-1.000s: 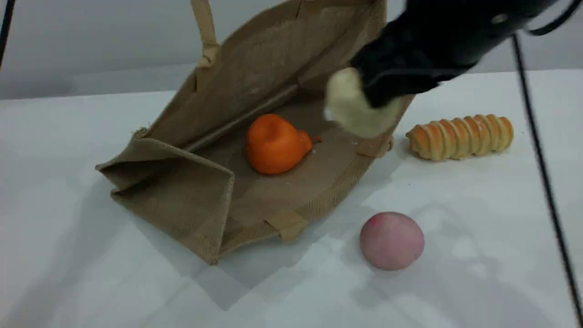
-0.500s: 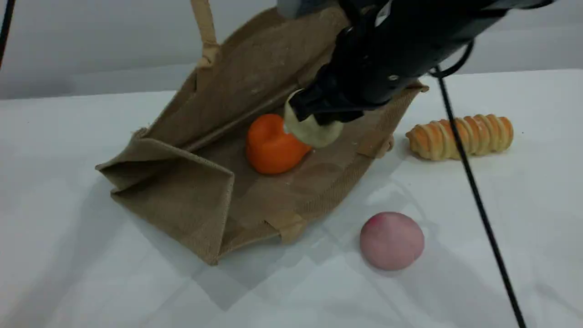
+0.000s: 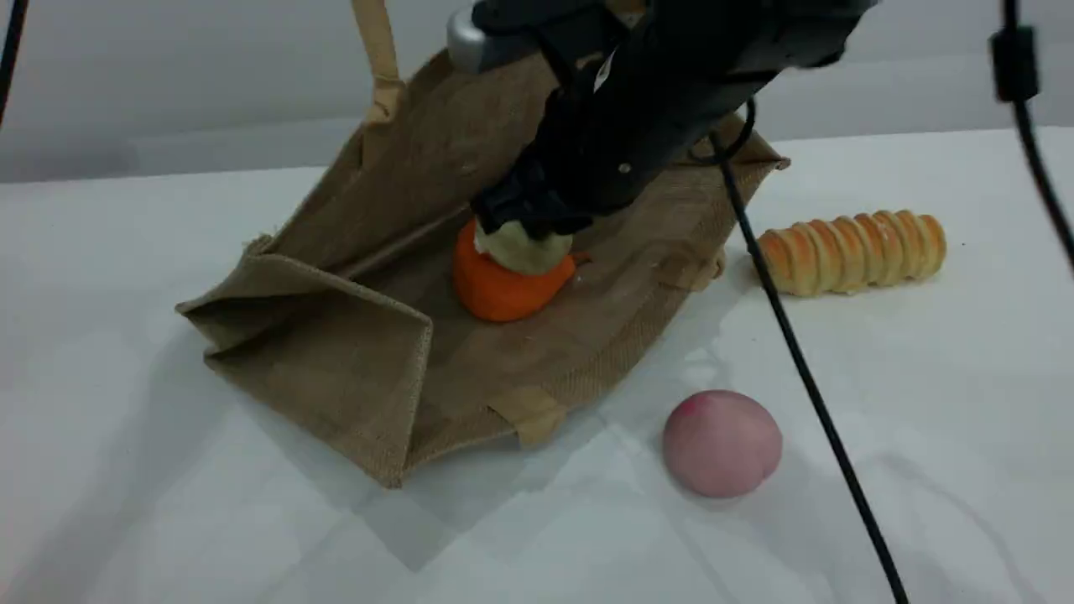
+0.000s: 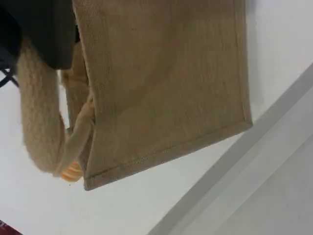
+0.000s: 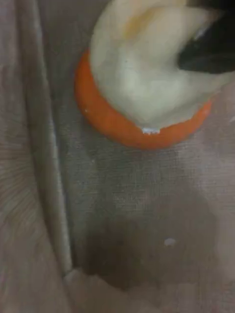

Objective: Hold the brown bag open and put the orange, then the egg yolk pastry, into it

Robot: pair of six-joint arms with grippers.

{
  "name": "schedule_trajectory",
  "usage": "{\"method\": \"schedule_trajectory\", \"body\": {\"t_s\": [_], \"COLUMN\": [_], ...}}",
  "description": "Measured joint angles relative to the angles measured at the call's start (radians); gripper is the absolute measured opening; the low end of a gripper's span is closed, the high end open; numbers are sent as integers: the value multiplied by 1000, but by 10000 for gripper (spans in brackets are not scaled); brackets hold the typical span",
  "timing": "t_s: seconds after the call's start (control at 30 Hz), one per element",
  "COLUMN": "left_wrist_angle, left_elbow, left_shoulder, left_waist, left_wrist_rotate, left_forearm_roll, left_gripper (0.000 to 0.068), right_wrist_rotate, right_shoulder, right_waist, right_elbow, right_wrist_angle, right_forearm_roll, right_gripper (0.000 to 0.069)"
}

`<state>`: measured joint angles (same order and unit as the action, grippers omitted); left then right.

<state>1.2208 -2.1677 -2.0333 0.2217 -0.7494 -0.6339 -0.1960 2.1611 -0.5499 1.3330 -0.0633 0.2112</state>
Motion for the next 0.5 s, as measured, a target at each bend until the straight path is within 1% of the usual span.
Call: {"method": "schedule_trajectory", "body": {"t_s": [0.17,0.23,0.3,0.33,0.5], "left_wrist_angle": [0,0,0,0,0], "left_elbow": [0,0,0,0,0], "left_shoulder": [0,0,0,0,0], "left_waist": [0,0,0,0,0], "left_wrist_rotate": [0,0,-1,-1,-1], "left_forearm_roll": [0,-1,-1,-1,-1], "left_gripper": [99,99,99,99,99], "right_wrist_rotate": [3,3,3,3,3], "right_shoulder": [25,25,25,25,23], "right_waist": [0,0,0,0,1], "right_elbow": [20,34,50,56,65], "right_wrist_angle": [3,-16,-57,-74,-130], "right_forearm_roll": [5,14,16,16,17], "right_gripper": [48,89,155,202,471]}}
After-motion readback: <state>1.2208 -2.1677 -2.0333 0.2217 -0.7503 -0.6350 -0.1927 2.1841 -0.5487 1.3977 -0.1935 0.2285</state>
